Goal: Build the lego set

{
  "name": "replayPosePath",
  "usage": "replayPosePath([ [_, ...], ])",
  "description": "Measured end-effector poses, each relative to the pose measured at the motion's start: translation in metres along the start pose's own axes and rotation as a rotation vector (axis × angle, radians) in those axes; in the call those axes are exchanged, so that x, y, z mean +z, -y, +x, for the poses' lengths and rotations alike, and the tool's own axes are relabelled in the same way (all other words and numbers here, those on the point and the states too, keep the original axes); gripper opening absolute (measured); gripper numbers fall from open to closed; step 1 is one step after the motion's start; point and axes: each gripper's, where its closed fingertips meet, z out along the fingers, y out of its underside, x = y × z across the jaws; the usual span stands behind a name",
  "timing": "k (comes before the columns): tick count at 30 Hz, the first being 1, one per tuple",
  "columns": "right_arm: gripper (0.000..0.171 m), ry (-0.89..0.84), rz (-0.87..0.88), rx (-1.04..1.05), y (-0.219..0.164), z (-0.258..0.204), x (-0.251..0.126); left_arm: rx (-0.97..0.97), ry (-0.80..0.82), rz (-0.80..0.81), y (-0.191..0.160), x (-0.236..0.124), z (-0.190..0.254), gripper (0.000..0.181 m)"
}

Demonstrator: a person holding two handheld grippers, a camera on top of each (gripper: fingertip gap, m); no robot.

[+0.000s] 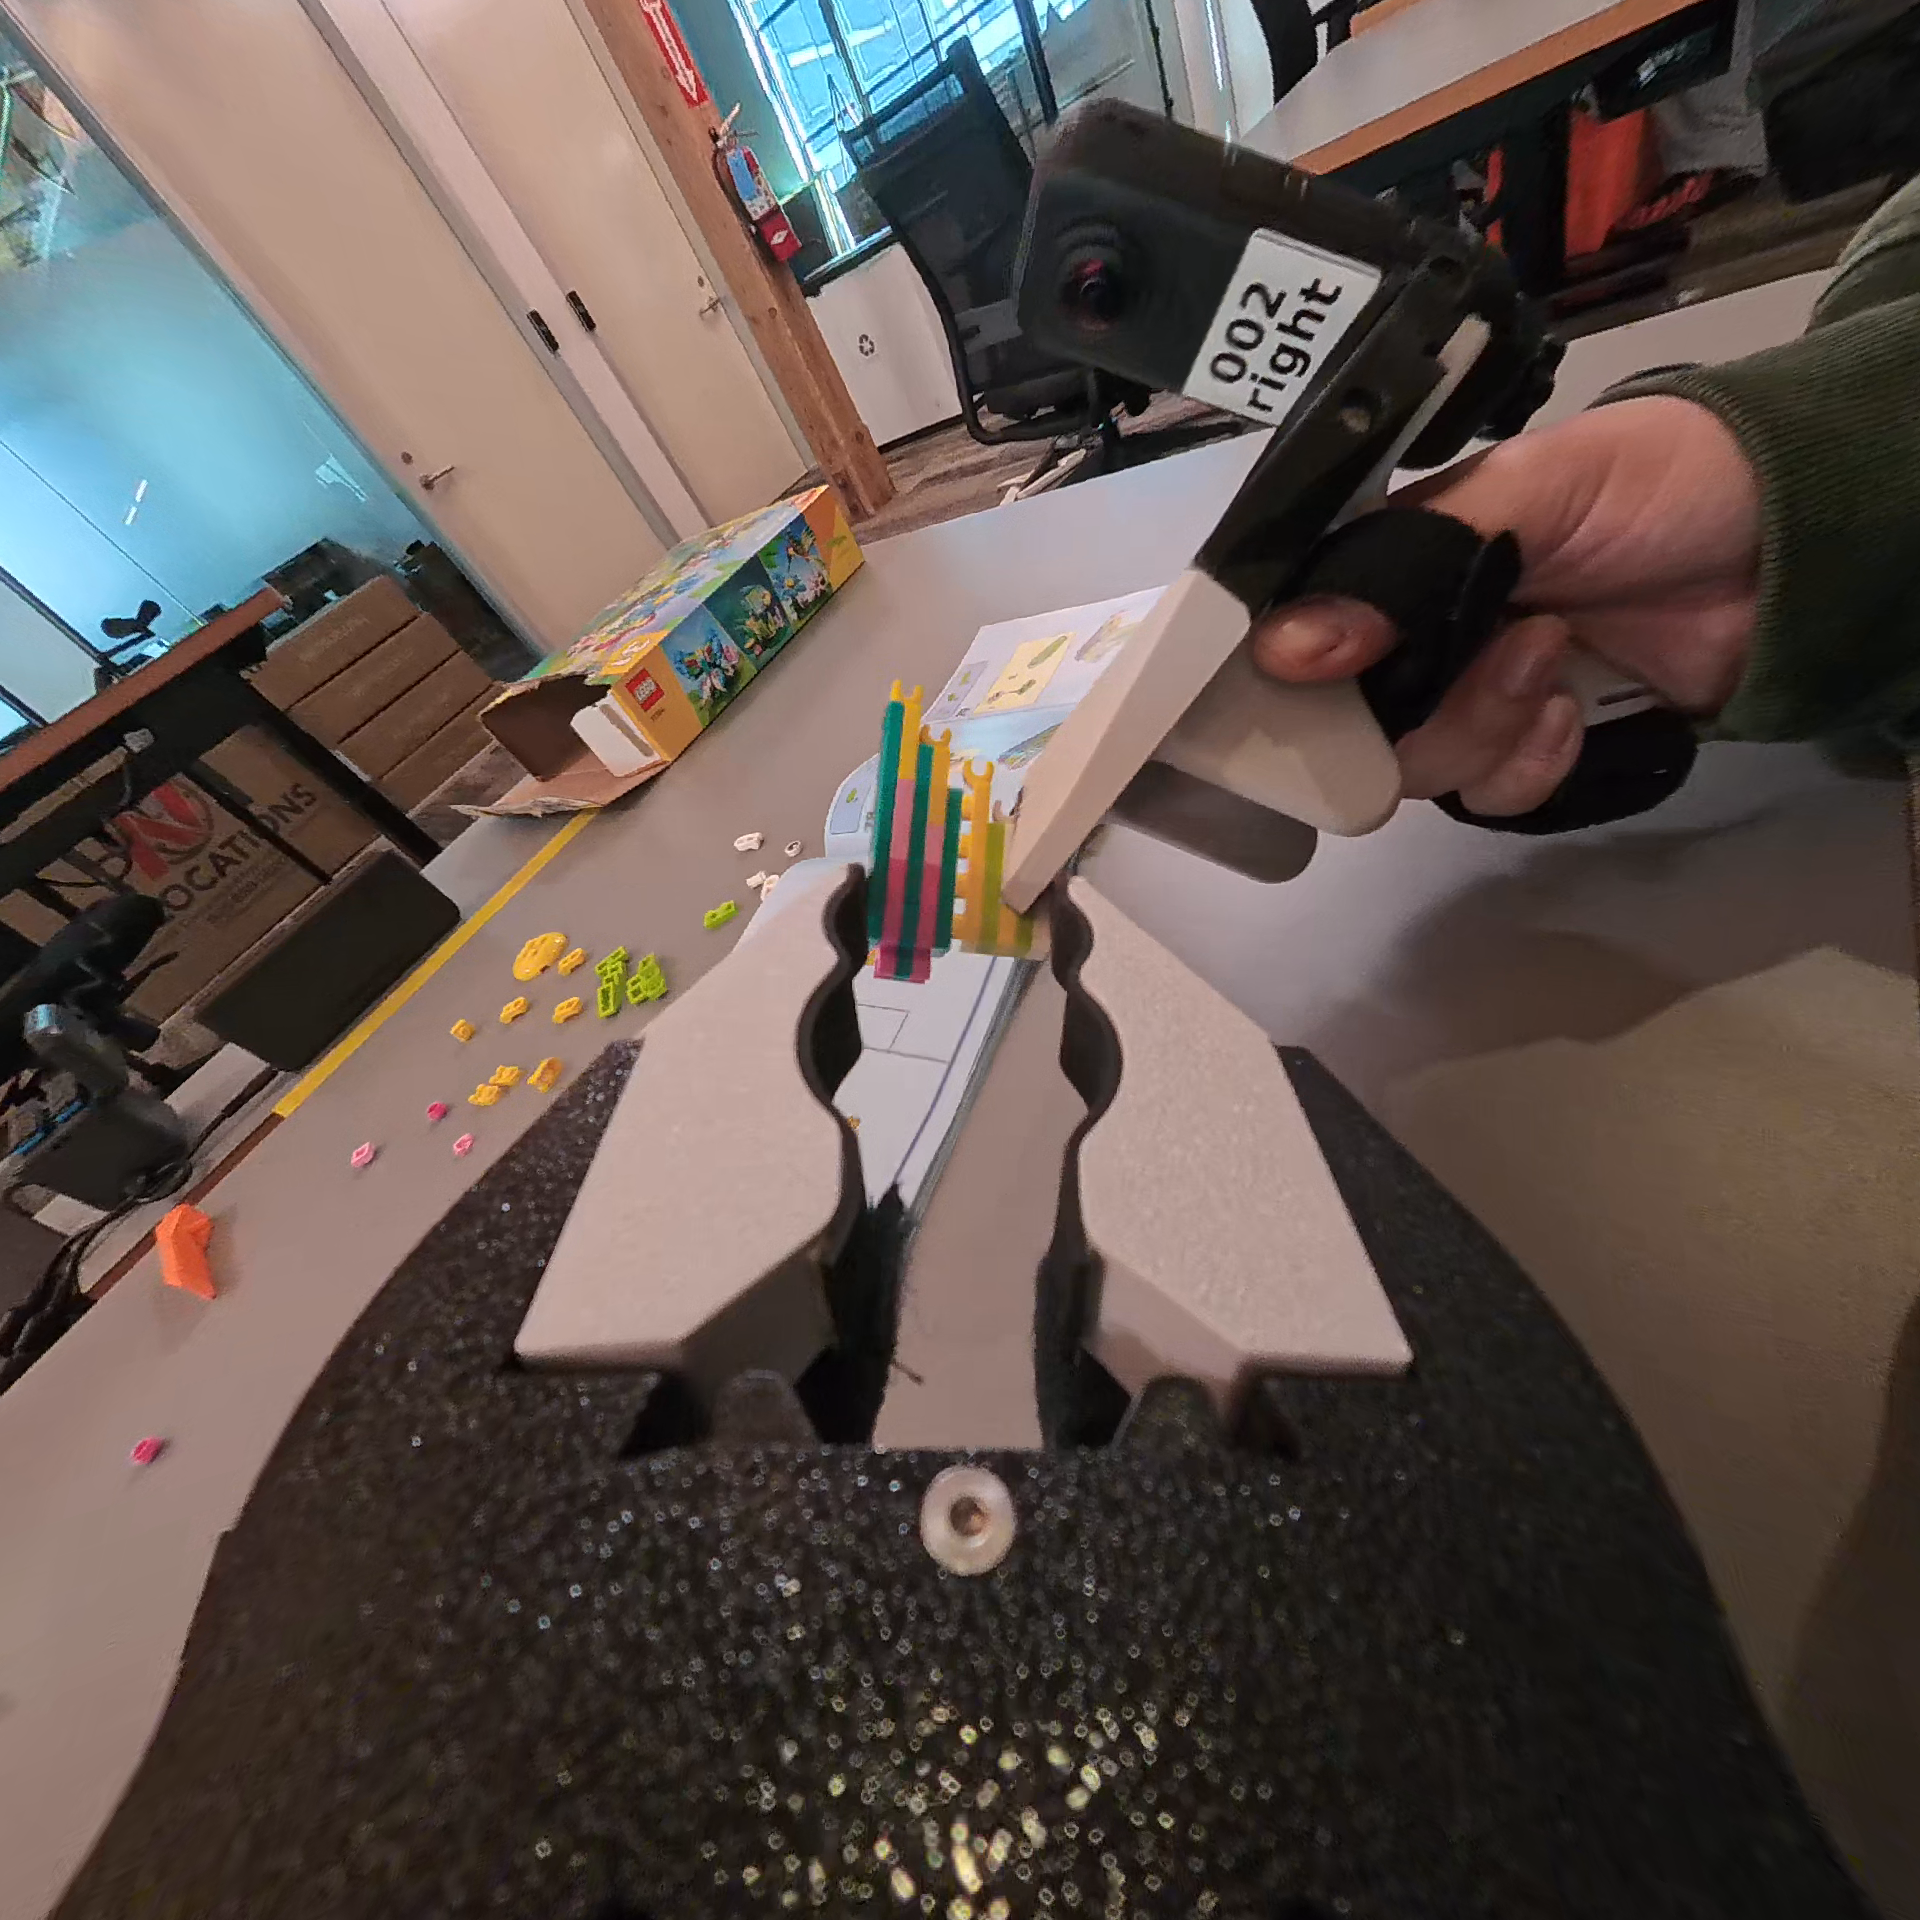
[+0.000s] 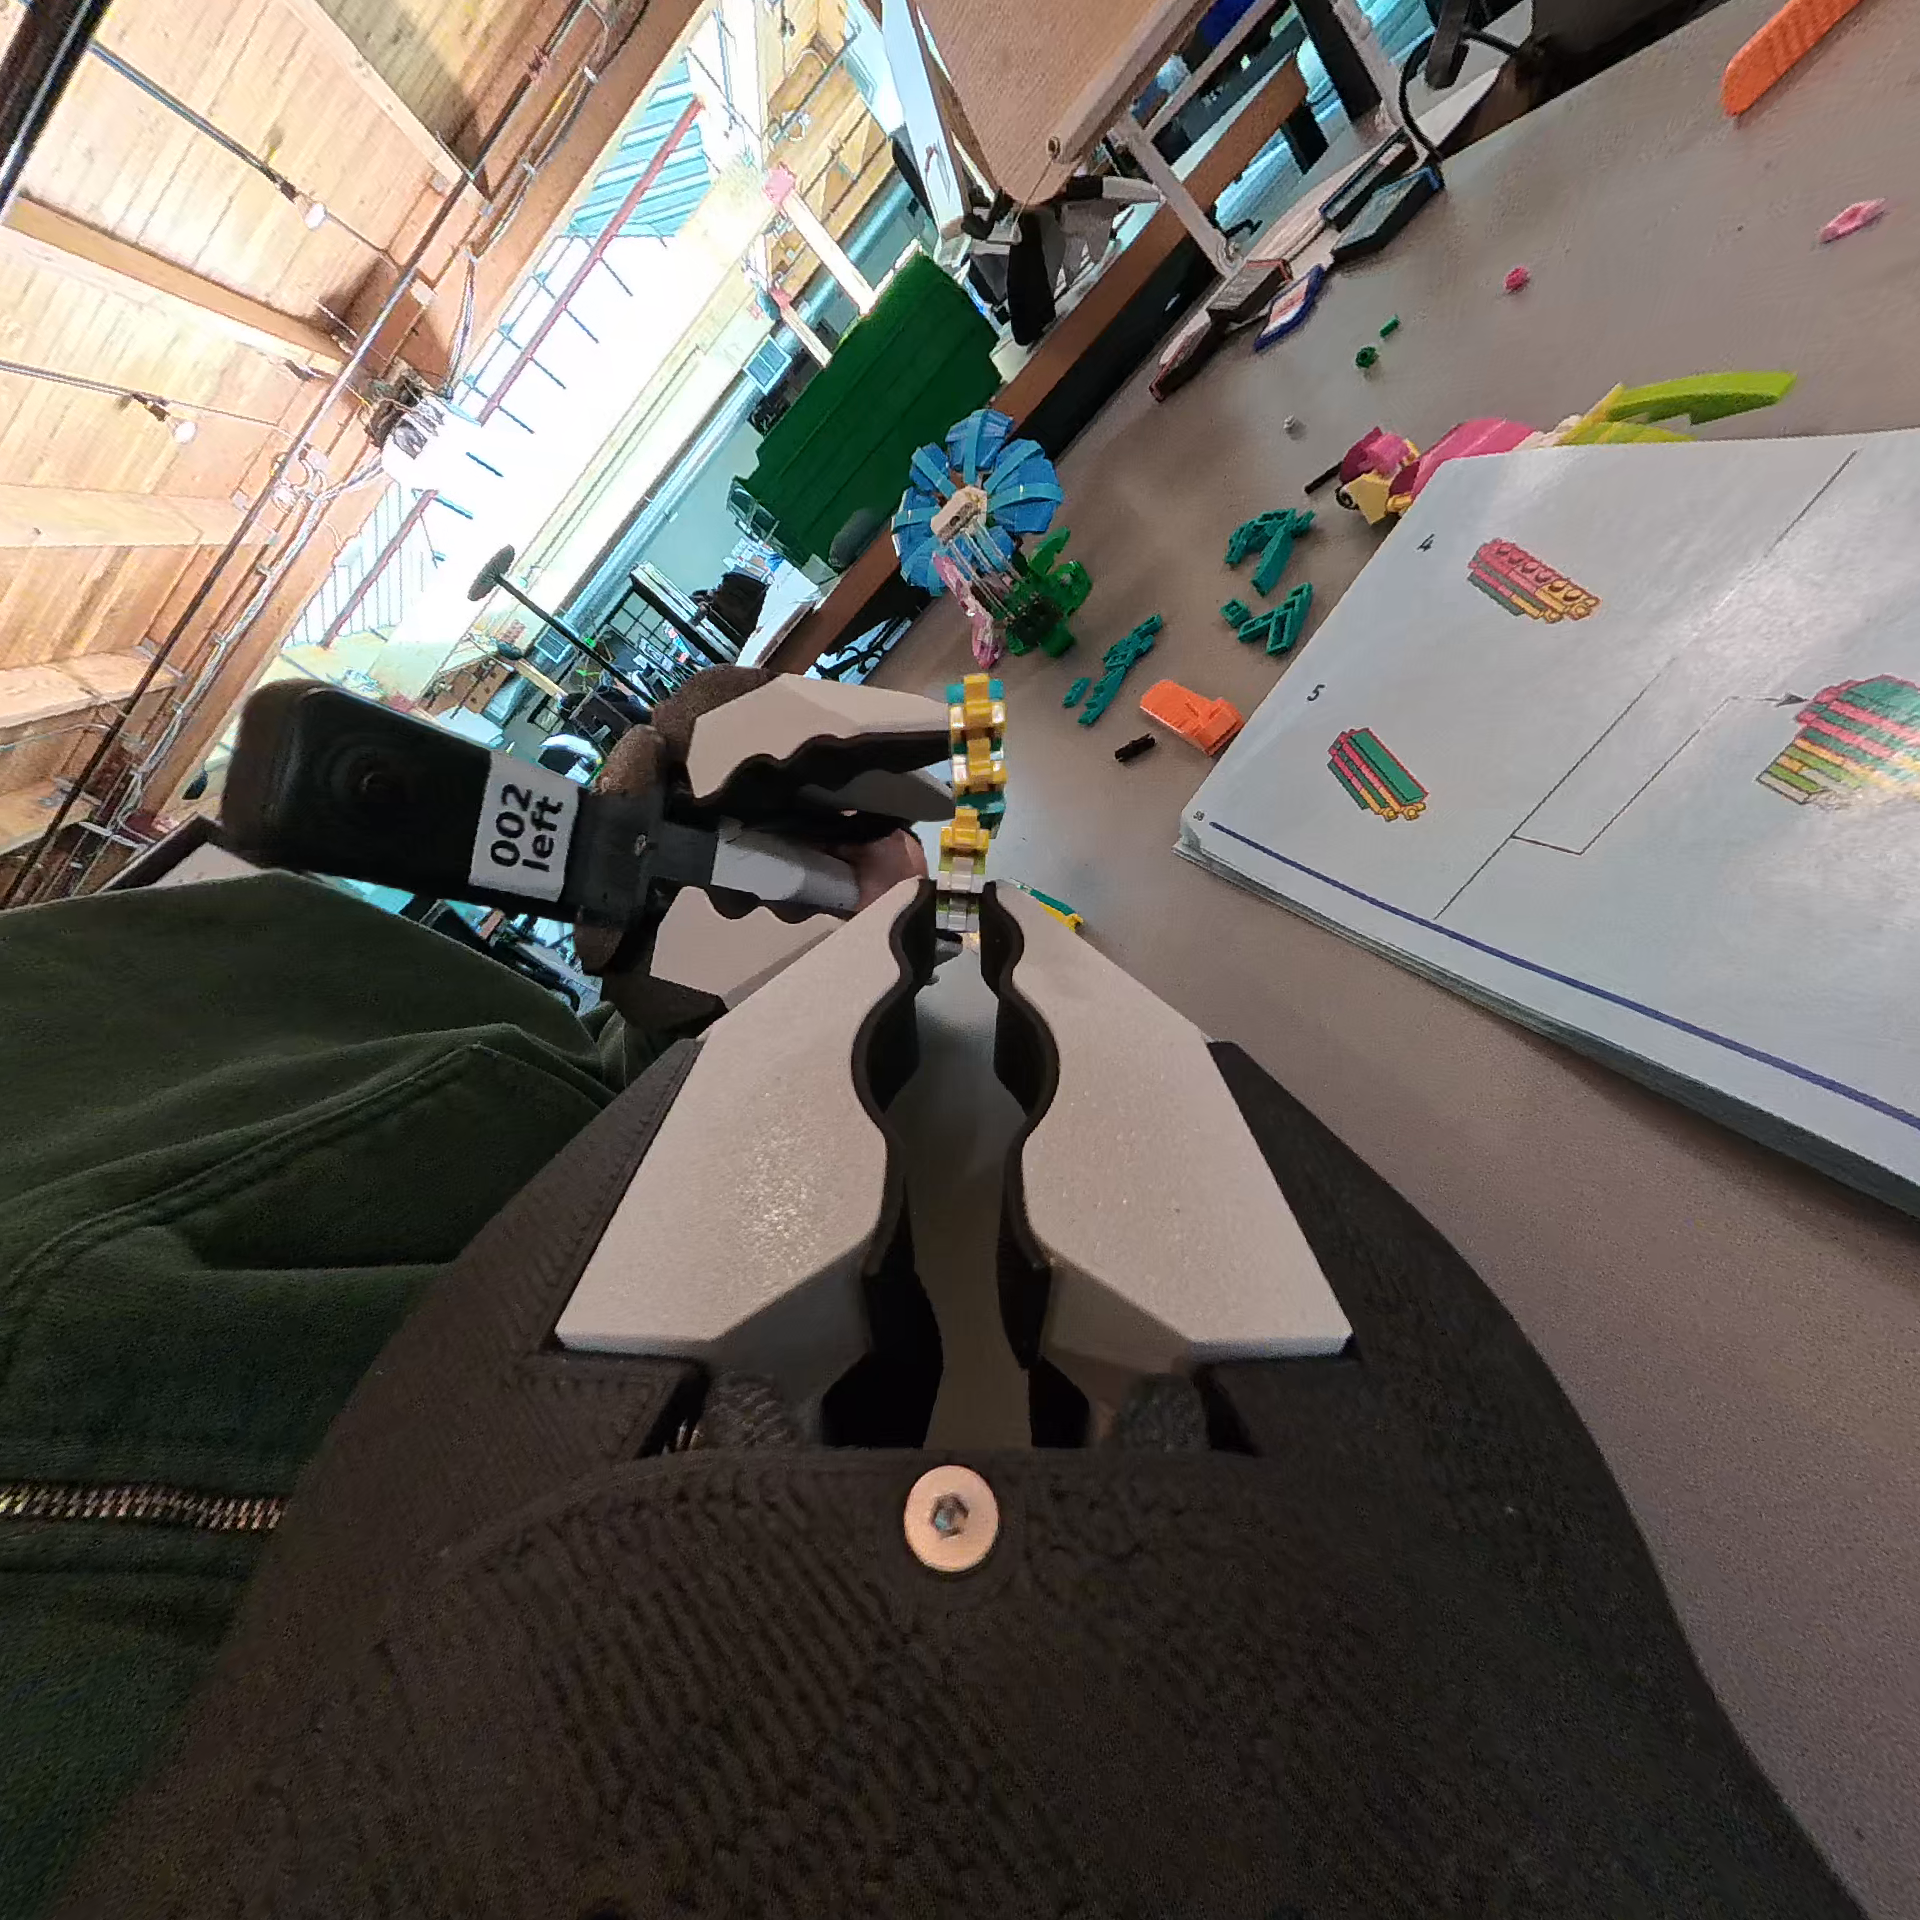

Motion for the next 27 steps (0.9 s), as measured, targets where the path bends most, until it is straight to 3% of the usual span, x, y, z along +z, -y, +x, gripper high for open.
replayPosePath([
  [7,0.007,0.022,-0.007,-0.021,0.0,-0.005,0.0,-0.129,-0.082,0.071,0.003,-0.003,0.002,0.032],
  [21,0.007,0.036,-0.008,-0.053,0.003,-0.009,-0.002,-0.129,-0.077,0.119,0.009,-0.005,0.002,0.032],
  [27,0.007,-0.021,-0.112,-0.019,-0.011,-0.001,-0.01,-0.202,-0.171,-0.053,-0.003,0.001,0.018,0.031],
])
